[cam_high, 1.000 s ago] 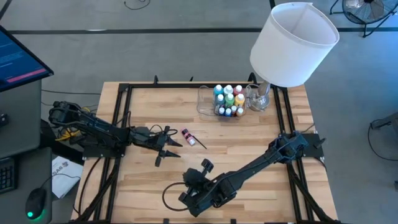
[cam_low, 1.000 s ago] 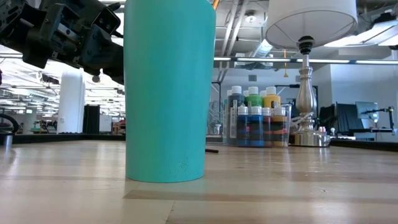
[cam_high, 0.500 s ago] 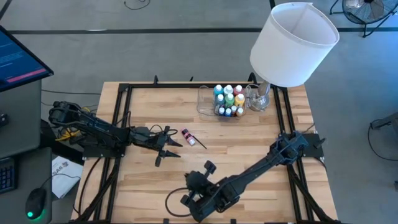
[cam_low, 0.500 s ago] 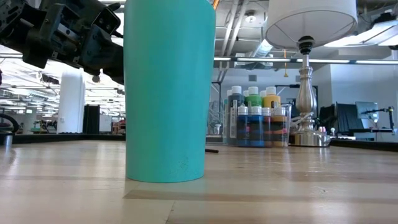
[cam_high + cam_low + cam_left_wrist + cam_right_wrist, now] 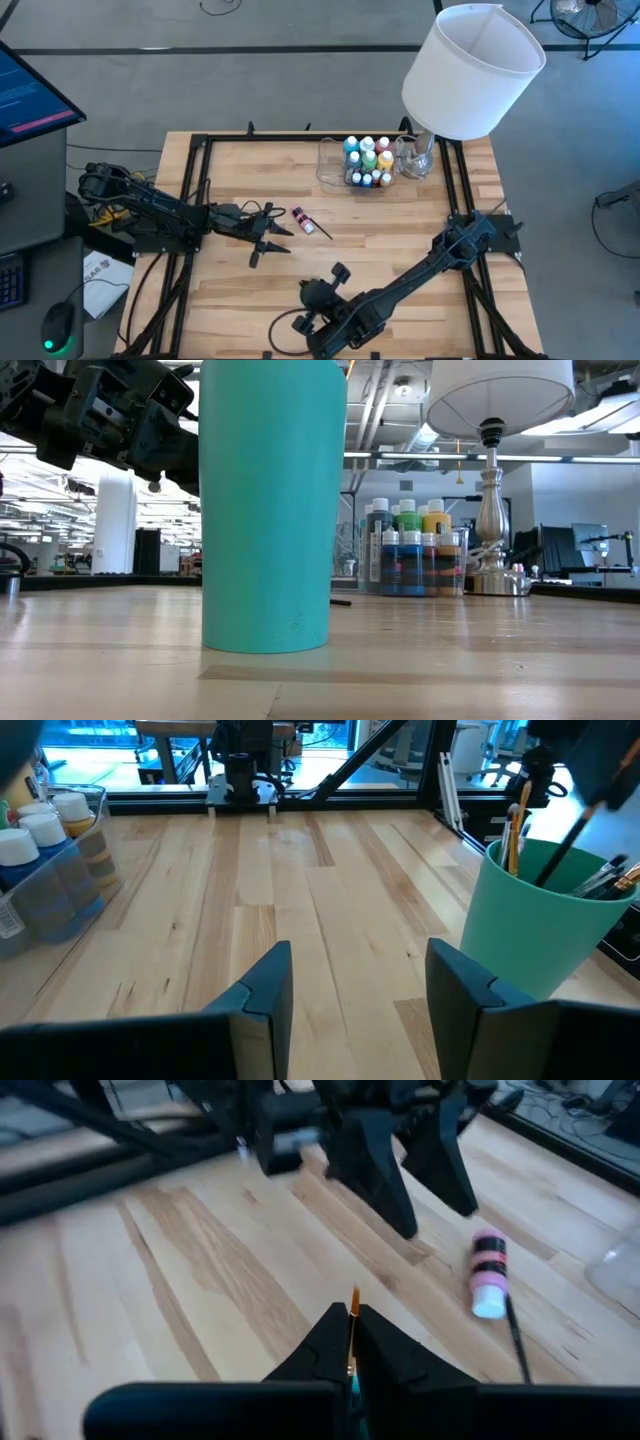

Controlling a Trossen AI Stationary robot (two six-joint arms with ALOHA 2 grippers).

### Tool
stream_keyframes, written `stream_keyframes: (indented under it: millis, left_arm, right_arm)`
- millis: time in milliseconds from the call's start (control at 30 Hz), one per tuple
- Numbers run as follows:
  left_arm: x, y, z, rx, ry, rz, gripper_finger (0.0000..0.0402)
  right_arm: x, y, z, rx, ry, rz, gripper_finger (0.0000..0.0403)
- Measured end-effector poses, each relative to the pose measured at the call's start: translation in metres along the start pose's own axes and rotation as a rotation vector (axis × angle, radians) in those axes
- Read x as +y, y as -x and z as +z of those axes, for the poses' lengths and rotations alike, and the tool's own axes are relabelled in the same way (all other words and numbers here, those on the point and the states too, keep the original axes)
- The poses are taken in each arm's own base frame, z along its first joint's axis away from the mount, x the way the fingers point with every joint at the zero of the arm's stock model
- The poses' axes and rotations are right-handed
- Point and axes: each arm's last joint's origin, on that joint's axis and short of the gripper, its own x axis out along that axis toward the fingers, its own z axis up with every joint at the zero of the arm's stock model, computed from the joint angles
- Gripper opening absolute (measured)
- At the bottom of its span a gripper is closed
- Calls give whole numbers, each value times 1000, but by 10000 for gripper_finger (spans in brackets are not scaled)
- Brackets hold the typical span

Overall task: Pick & Place Paint Supplies
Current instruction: Put the gold paintbrush into the green cup

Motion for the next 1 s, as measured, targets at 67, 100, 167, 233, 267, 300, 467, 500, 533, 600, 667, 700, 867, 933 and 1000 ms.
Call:
stream_keyframes:
  millis: [67, 100, 167, 233, 267, 300, 467, 500, 533, 600, 667, 700, 867, 933, 1000]
  left_arm:
    - [0, 0, 0, 0, 0, 0, 121]
    - [0, 0, 0, 0, 0, 1, 121]
    - [0, 0, 0, 0, 0, 0, 121]
    - [0, 0, 0, 0, 0, 1, 121]
    - [0, 0, 0, 0, 0, 1, 121]
    - [0, 0, 0, 0, 0, 1, 121]
    - [0, 0, 0, 0, 0, 0, 121]
    - [0, 0, 0, 0, 0, 0, 121]
    - [0, 0, 0, 0, 0, 0, 121]
    - [0, 0, 0, 0, 0, 1, 121]
    - [0, 0, 0, 0, 0, 1, 121]
    - [0, 0, 0, 0, 0, 1, 121]
    - [0, 0, 0, 0, 0, 1, 121]
    - [0, 0, 0, 0, 0, 1, 121]
    - [0, 0, 0, 0, 0, 1, 121]
  right_arm:
    - [4, -4, -3, -7, -10, 3, 5]
    - [4, -5, -5, -4, -2, -2, 7]
    - [4, -7, -9, 6, 11, -7, 10]
    - [5, -8, -9, 8, 0, -6, 11]
    - [4, -8, -9, 7, 0, -7, 11]
    - [4, -8, -9, 8, 0, -7, 10]
    - [4, -7, -10, 9, 2, -8, 8]
    - [4, -8, -10, 10, 3, -8, 9]
    - [4, -8, -10, 11, 3, -8, 10]
    - [5, -7, -10, 10, 3, -7, 12]
    - [5, -7, -11, 11, 4, -6, 12]
    - [5, -6, -11, 11, 4, -5, 11]
    - [6, -4, -12, 10, 7, -1, 8]
    - [6, -4, -13, 10, 9, -2, 9]
    - [8, -8, -17, 10, 15, -8, 10]
